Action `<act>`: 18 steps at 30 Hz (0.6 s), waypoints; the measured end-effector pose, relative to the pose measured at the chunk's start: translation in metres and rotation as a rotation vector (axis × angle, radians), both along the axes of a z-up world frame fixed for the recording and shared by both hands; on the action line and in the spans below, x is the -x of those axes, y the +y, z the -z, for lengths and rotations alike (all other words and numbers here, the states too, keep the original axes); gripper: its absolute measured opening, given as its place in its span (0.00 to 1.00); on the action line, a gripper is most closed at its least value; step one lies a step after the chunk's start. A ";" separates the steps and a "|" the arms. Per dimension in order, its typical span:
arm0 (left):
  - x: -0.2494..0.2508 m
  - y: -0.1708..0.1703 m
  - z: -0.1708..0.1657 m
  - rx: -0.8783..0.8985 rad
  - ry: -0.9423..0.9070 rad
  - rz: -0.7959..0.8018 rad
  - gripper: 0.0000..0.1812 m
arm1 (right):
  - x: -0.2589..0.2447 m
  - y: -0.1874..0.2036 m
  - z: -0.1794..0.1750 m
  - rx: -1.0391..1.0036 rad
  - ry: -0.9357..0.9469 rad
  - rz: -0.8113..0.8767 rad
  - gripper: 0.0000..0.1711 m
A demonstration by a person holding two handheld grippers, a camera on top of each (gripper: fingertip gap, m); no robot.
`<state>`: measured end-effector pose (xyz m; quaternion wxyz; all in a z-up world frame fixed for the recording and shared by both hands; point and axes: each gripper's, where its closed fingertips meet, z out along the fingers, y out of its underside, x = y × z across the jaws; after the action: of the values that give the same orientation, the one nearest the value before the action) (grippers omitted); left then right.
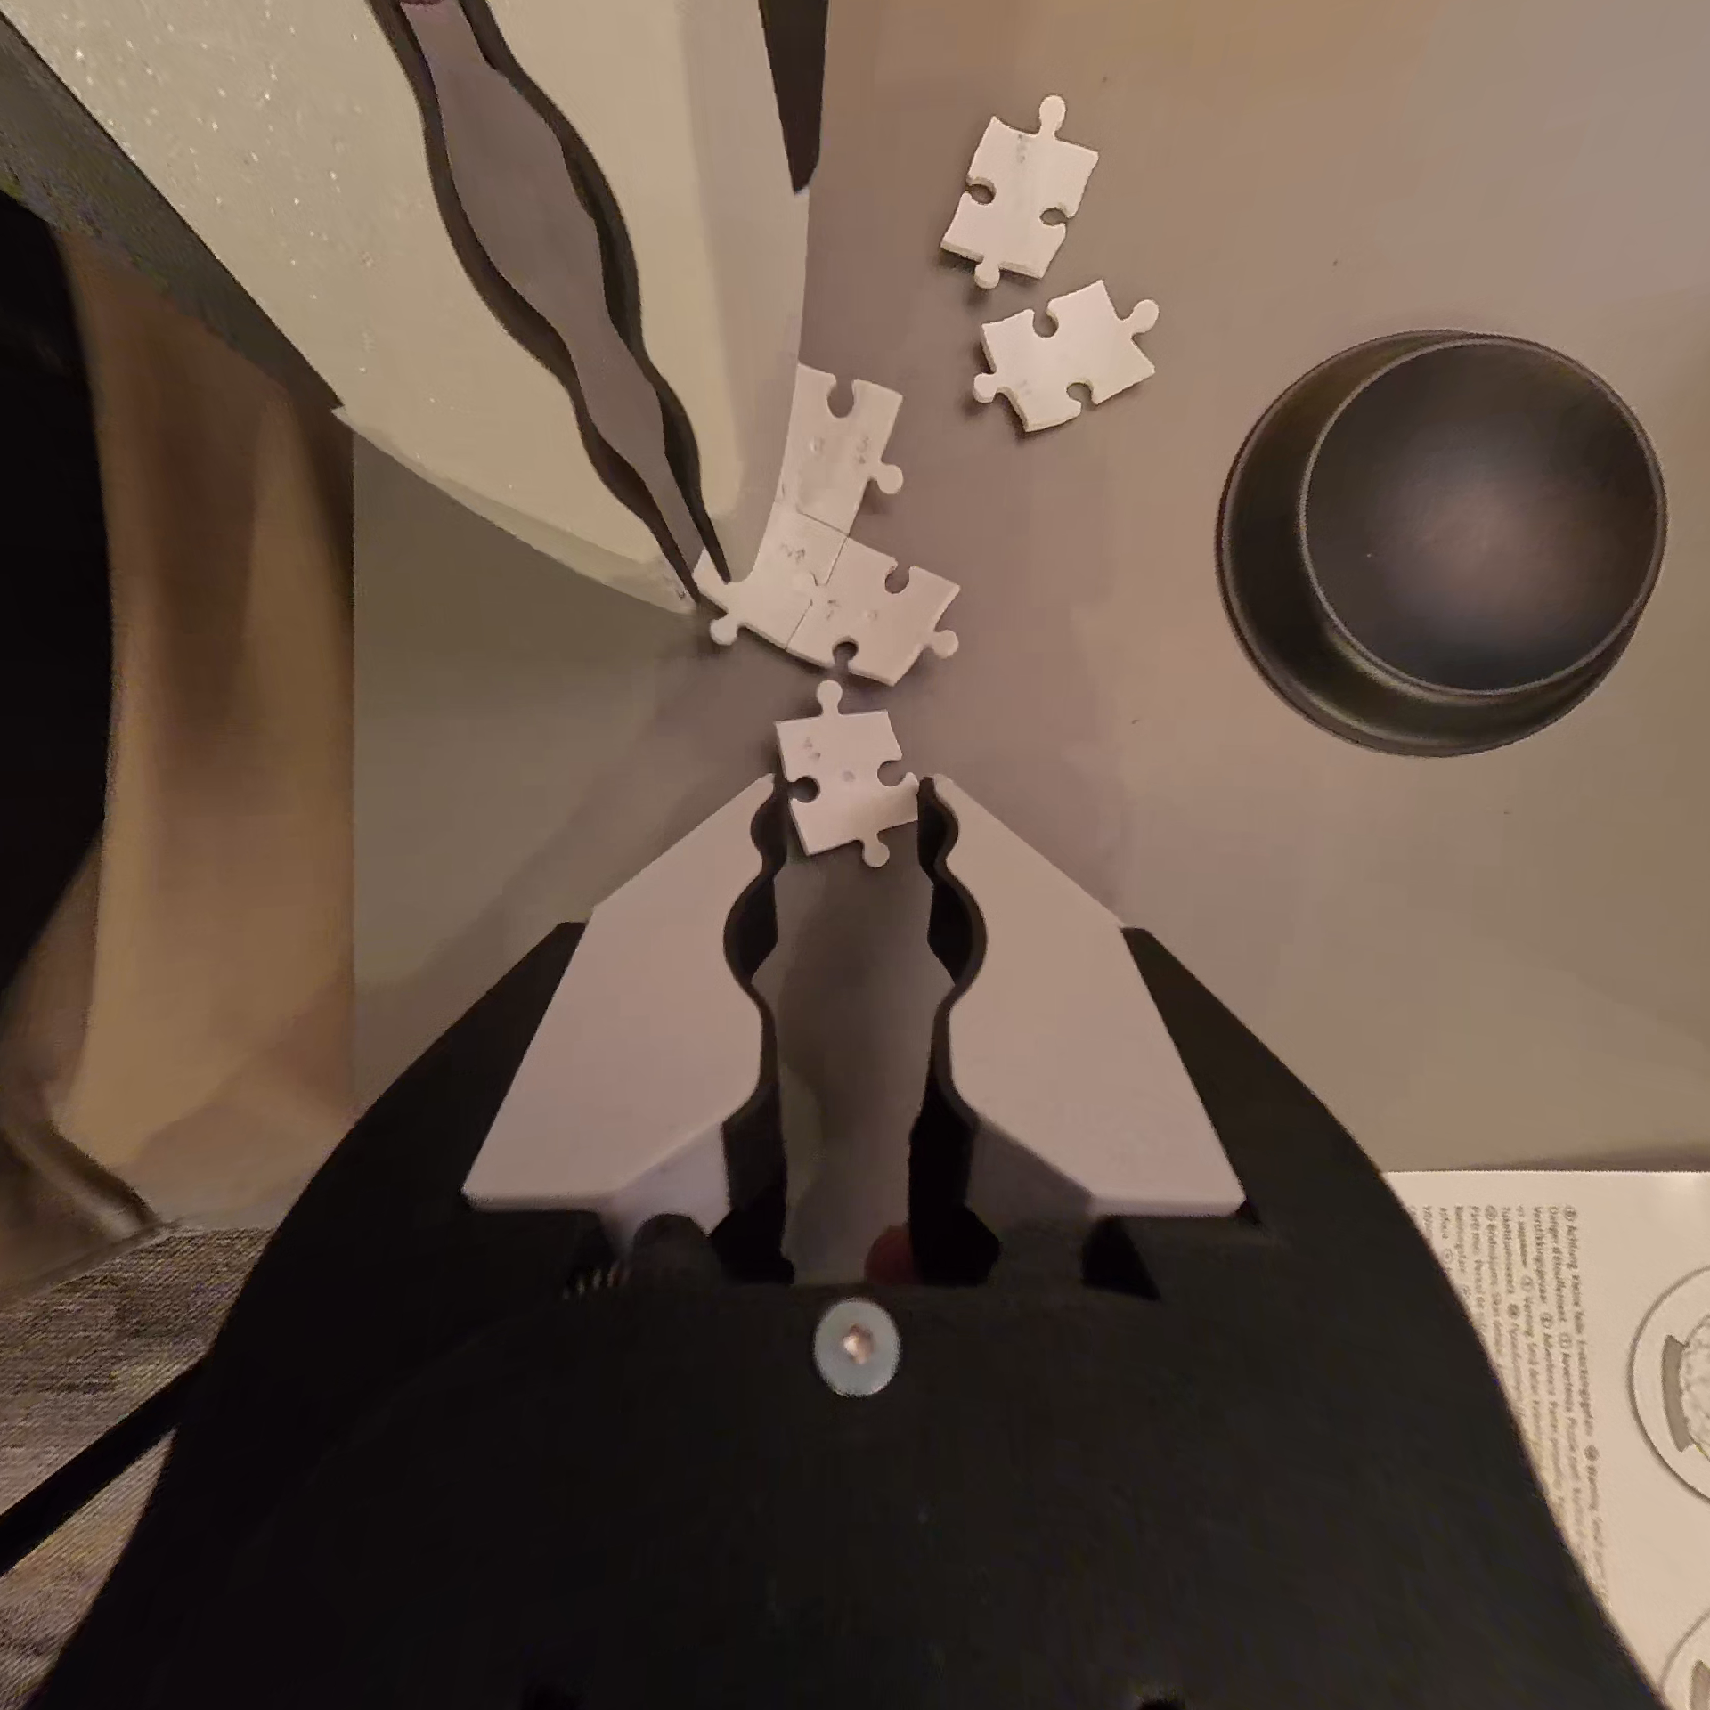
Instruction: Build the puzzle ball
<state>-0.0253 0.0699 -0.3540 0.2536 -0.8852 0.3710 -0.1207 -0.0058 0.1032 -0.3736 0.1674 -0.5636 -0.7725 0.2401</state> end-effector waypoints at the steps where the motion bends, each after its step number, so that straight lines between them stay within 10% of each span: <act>1: -0.003 0.001 -0.001 -0.004 -0.008 0.006 0.03 | 0.000 0.000 0.000 -0.008 0.007 0.006 0.16; 18: -0.012 0.014 -0.001 0.099 -0.228 -0.159 0.07 | -0.002 -0.006 -0.022 0.106 0.200 0.168 0.00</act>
<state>-0.0129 0.0843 -0.3529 0.2590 -0.9036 0.2624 -0.2180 -0.0036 0.0970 -0.3512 0.2330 -0.6077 -0.6881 0.3207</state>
